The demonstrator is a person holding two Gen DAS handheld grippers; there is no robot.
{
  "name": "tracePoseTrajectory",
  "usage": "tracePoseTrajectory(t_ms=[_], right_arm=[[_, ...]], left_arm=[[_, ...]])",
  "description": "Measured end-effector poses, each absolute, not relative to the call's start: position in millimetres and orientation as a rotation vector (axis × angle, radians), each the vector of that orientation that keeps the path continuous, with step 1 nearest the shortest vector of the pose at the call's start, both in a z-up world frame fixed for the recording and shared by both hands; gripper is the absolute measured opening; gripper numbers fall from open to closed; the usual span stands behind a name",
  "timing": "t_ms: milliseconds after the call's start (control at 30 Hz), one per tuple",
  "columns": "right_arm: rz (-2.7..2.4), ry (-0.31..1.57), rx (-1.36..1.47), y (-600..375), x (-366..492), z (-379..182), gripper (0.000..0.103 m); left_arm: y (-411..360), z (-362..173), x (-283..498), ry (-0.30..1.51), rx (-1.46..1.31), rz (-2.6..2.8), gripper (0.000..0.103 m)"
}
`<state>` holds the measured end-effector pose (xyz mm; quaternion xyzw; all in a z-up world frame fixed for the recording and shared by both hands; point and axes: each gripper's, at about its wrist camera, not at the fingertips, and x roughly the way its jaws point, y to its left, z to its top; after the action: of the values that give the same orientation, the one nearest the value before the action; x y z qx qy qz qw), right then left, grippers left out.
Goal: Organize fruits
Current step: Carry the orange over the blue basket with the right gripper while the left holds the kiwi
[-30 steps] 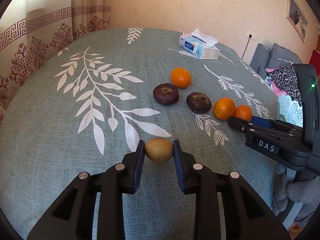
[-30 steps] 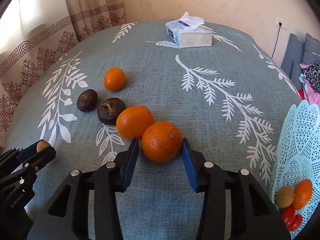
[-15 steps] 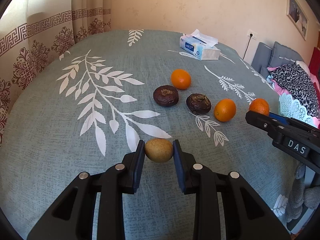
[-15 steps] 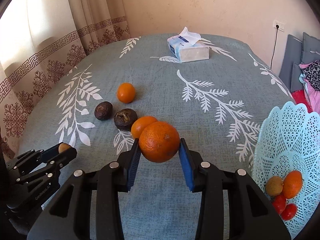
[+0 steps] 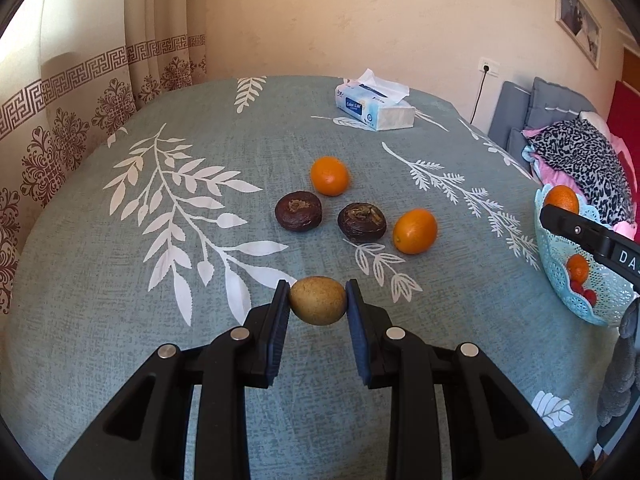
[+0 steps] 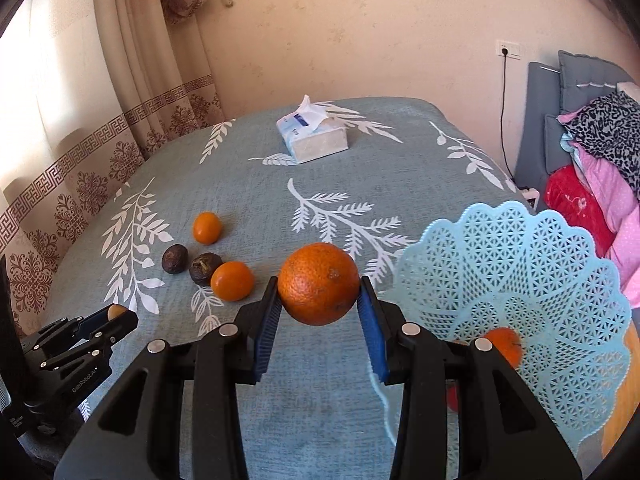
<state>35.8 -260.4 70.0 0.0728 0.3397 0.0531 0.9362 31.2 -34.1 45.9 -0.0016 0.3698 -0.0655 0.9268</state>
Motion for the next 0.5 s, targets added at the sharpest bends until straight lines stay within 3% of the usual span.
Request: tracePoseTrajectory(t_ms=[500], right_arm=[[-0.055, 0.655, 0.194, -324.6, 6.2, 75.2, 0.040]], left_arm=[[-75.3, 62.0, 22.2, 0.728, 0.061, -0.183, 0.029]])
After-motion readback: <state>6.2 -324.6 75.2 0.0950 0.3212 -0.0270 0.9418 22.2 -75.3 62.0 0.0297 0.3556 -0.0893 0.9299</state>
